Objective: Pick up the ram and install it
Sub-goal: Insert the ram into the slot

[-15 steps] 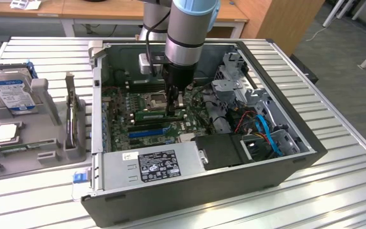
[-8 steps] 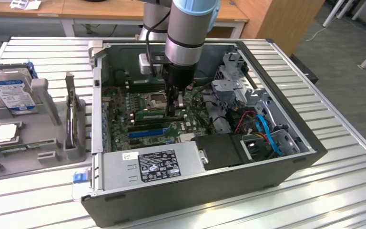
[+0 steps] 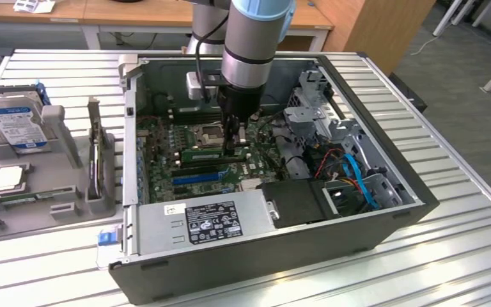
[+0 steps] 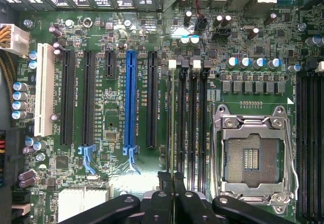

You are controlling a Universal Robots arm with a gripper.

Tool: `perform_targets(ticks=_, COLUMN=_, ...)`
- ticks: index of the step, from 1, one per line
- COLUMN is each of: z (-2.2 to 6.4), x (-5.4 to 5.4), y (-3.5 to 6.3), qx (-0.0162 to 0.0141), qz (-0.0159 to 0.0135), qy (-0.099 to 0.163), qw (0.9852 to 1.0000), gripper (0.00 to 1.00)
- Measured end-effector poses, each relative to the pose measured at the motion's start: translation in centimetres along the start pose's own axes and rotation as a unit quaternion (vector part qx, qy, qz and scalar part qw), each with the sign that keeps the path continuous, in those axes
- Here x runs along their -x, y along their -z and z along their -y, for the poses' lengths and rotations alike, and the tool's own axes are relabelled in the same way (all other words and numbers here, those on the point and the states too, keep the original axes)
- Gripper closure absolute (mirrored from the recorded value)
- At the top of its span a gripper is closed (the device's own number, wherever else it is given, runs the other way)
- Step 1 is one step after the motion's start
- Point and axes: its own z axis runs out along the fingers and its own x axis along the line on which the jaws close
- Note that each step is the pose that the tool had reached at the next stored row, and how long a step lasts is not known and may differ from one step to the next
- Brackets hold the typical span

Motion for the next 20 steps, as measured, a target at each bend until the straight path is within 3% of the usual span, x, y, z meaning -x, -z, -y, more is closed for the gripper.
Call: perform_targets(ticks=20, z=0.01, x=0.0, y=-0.09, qx=0.0, qz=0.0, qy=-0.001, qw=1.0, gripper=0.88)
